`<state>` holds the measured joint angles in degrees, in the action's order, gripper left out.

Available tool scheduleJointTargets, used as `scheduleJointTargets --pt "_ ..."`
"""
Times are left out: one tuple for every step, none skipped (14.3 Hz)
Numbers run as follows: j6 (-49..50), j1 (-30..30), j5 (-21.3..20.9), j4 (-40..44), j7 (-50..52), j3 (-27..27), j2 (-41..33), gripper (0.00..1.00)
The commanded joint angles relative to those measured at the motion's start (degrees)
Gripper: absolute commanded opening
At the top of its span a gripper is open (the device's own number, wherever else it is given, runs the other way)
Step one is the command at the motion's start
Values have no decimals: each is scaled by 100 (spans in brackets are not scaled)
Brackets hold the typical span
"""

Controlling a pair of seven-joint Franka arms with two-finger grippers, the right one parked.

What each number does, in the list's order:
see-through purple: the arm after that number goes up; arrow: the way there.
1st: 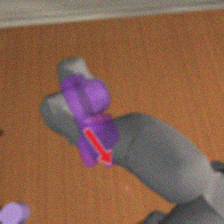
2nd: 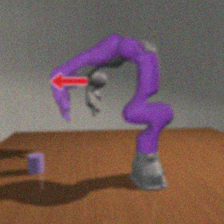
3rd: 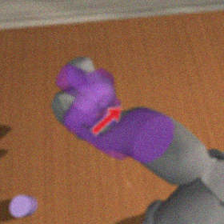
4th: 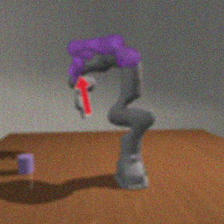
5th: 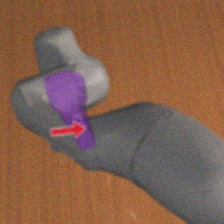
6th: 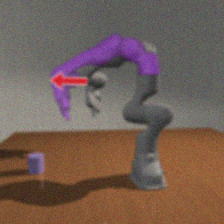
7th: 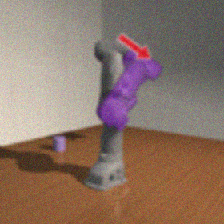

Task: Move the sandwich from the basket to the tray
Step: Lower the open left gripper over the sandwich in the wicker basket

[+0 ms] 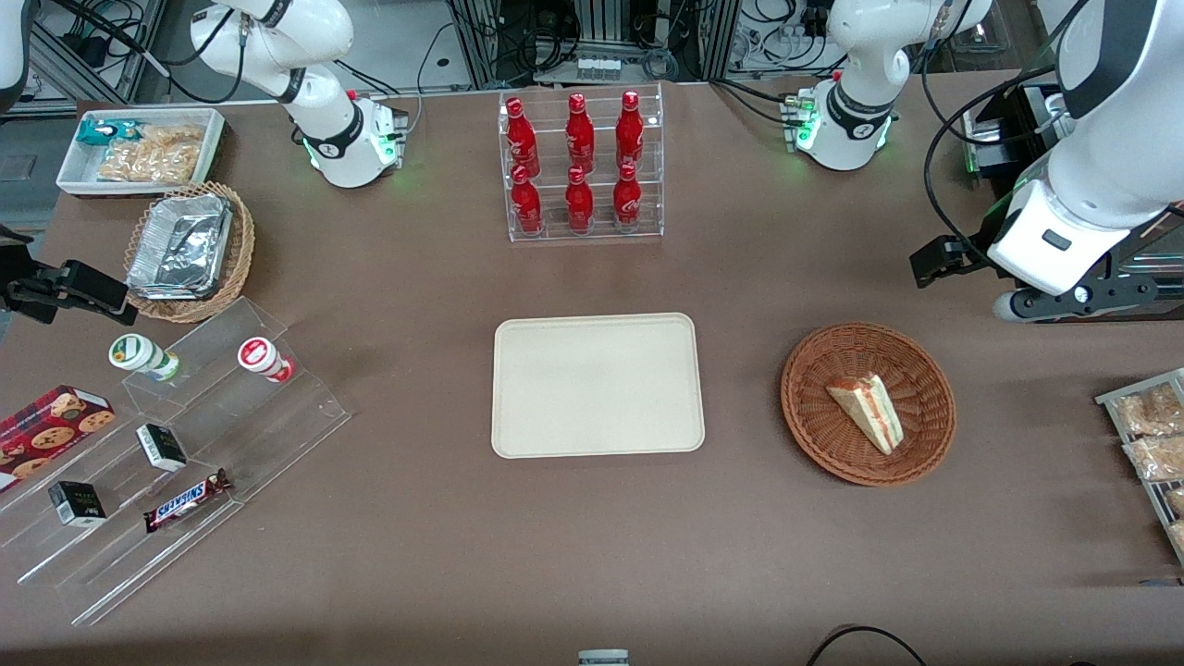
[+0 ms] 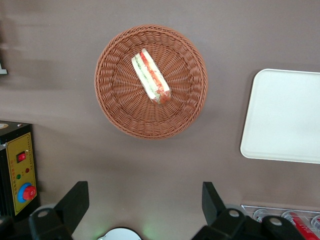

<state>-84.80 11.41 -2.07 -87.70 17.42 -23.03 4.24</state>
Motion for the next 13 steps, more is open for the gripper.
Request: scheduleJointTargets --pt "95 19 67 26 -19 -26 -28 100" --pt "147 19 67 69 -10 -26 7 100" --pt "156 36 67 52 -10 -26 42 100" --pt "148 36 58 60 -10 -18 138 100" --pt "156 45 58 60 7 0 278 100" --pt "139 45 40 -9 -1 35 332 100" --pt "95 54 -3 -71 16 70 506 100" --pt "77 63 -12 -72 25 79 760 100" --pt "-53 45 -30 -80 42 79 980 100" --pt "-263 45 -30 -133 182 79 1139 100" --pt "-535 62 -30 -325 392 88 1236 100" --pt "-929 63 -30 -579 481 131 1281 100" --pt "-1325 54 14 -842 813 219 1342 100"
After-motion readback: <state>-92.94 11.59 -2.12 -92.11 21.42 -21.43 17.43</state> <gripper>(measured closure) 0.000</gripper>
